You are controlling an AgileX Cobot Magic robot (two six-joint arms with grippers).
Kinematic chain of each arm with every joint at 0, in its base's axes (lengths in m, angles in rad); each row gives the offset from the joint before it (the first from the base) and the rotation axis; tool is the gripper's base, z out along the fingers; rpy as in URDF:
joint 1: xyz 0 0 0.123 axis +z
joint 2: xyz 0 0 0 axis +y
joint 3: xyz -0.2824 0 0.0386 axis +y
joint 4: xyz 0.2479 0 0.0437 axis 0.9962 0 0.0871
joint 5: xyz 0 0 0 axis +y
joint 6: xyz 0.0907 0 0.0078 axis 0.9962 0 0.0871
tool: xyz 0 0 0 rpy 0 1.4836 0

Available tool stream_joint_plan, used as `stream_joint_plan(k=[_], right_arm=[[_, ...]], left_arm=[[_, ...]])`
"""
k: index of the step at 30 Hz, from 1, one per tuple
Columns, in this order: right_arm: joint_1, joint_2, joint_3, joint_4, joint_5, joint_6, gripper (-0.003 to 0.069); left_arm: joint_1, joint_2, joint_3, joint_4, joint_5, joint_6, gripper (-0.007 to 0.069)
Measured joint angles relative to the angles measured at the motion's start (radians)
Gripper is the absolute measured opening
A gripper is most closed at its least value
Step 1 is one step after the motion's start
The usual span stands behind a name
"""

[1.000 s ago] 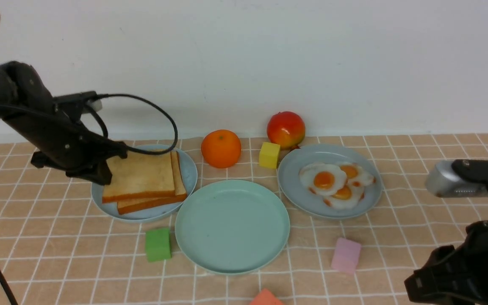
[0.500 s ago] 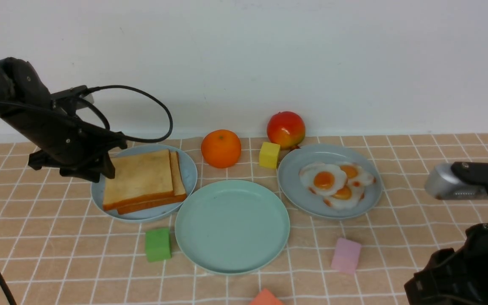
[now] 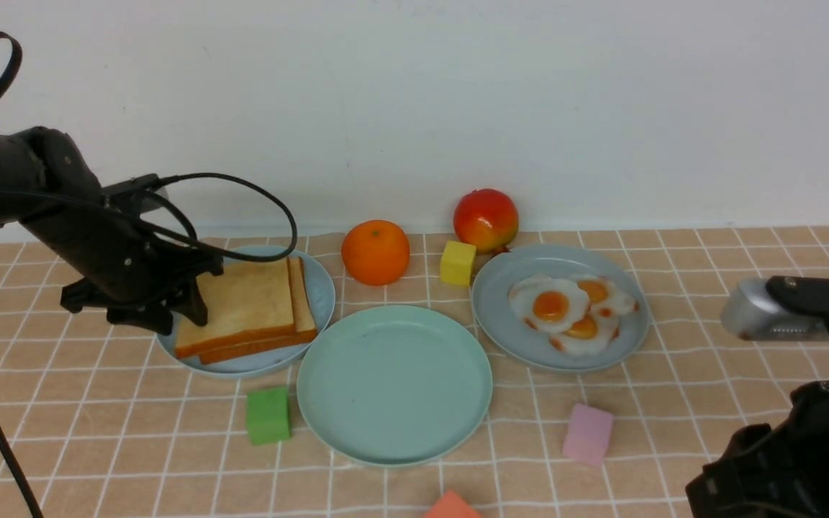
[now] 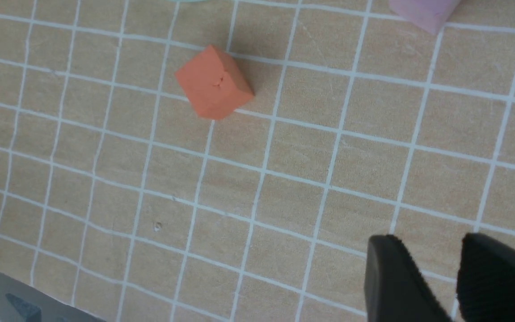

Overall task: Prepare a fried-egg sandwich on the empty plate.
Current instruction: Use the left arm to grab a slice of bread, then use the left arm to put a slice of bread into the empty plate in the middle

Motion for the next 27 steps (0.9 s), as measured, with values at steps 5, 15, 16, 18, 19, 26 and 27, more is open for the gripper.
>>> stream_joint_plan(k=[5, 15, 16, 18, 19, 26, 27], right_arm=[[0.000, 0.000, 0.000, 0.011, 0.001, 0.000, 0.0239], [0.000, 0.000, 0.000, 0.014, 0.002, 0.000, 0.0241], [0.000, 0.000, 0.000, 0.014, 0.003, 0.000, 0.0241], [0.000, 0.000, 0.000, 0.014, 0.005, 0.000, 0.0241], [0.000, 0.000, 0.000, 0.014, 0.005, 0.000, 0.0241], [0.000, 0.000, 0.000, 0.015, -0.025, 0.000, 0.0241], [0.000, 0.000, 0.000, 0.015, -0.030, 0.000, 0.0241]], left_arm=[[0.000, 0.004, 0.000, -0.017, -0.006, 0.022, 0.0247], [0.000, 0.001, 0.000, -0.038, -0.003, 0.082, -0.0004], [0.000, -0.011, 0.000, -0.038, 0.004, 0.084, -0.0006], [0.000, -0.036, 0.001, -0.038, 0.013, 0.086, -0.0006], [0.000, -0.057, 0.001, -0.041, 0.020, 0.086, -0.0006], [0.000, -0.228, 0.002, -0.107, 0.079, 0.117, -0.0010], [0.000, -0.245, 0.002, -0.138, 0.098, 0.131, -0.0010]])
